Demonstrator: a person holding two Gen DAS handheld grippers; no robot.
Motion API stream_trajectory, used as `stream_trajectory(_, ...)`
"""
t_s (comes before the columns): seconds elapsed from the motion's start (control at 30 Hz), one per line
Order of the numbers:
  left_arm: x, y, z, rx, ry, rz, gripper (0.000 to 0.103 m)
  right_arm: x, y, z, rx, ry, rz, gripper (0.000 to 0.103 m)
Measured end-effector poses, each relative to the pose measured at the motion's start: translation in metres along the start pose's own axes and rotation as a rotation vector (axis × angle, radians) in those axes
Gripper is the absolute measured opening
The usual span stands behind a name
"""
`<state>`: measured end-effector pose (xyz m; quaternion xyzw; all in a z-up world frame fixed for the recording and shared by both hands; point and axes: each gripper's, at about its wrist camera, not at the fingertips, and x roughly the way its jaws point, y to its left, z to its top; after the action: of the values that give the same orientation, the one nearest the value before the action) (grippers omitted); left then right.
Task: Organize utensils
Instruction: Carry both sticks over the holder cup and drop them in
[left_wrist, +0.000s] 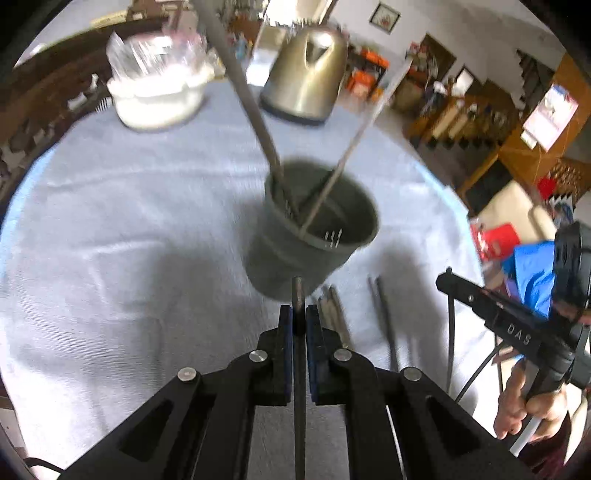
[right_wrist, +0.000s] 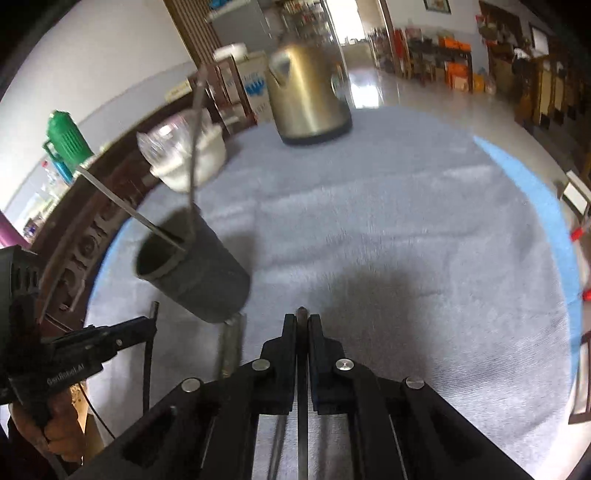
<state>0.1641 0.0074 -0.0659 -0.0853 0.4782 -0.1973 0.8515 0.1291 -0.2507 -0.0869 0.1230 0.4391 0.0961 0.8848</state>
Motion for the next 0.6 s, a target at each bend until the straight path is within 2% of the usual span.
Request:
stream_trajectory(0.27, -0.081, -0.007, 0.014, -0.016, -0.245, 0.015, 0.007, -0.072, 0.036, 0.014, -0.050, -0.237, 0.066, 0.006)
stream_trajectory(0.43, -0.125, -0.009, 0.014, -0.004, -0.416, 0.053, 0.007, -0.103, 0.050, 0.024, -0.025, -0.354, 0.110, 0.006)
stream_trajectory(0.6, -0.147, -0.017, 0.026, -0.002, -0.491, 0.049, 0.007, -0.128, 0.066, 0.040, -0.002, -0.468, 0.144, 0.006)
